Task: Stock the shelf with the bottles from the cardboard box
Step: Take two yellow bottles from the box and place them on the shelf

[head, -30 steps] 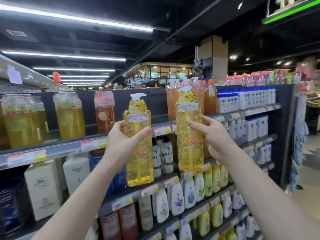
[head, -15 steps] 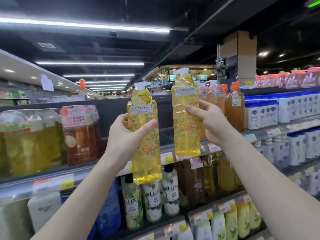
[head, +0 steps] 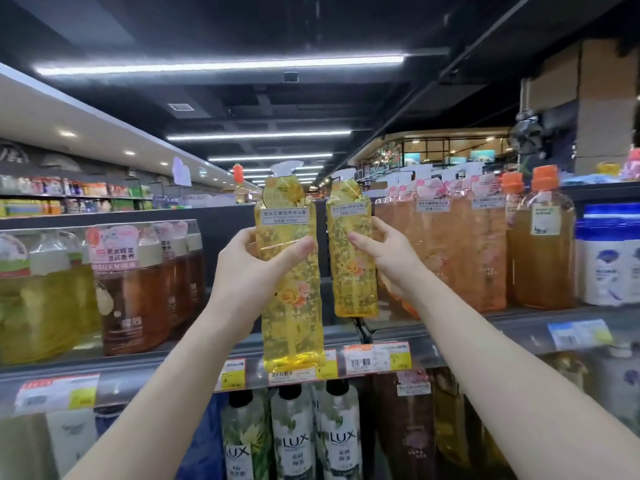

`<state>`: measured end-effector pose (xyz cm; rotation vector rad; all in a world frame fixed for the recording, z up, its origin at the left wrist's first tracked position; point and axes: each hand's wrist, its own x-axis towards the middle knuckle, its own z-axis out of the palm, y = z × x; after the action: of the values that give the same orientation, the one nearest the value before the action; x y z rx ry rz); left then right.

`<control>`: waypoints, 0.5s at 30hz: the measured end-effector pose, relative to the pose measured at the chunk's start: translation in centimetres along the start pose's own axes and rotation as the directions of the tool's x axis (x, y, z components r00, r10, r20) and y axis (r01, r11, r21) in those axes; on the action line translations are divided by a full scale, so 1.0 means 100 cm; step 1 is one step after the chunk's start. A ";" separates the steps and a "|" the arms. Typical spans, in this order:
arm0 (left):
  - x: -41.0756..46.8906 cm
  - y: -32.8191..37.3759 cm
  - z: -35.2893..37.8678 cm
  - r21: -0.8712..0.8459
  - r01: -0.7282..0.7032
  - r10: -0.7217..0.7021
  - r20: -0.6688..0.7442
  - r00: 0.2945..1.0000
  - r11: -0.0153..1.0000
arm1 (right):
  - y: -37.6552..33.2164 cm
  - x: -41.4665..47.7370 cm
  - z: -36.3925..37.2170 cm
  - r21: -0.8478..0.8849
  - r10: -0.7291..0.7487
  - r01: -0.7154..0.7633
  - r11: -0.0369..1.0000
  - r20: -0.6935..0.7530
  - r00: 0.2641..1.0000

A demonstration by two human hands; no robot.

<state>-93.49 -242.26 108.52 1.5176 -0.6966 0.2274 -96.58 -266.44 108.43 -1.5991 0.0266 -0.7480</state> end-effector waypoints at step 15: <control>0.000 0.006 -0.012 0.040 -0.081 0.080 0.033 0.996 0.996 | -0.004 -0.027 0.010 -0.552 -0.076 -0.015 0.834 -0.141 0.987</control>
<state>-93.47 -241.07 109.18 1.5371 -0.7831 0.2810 -98.34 -264.29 107.59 -2.0879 0.3648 -0.9473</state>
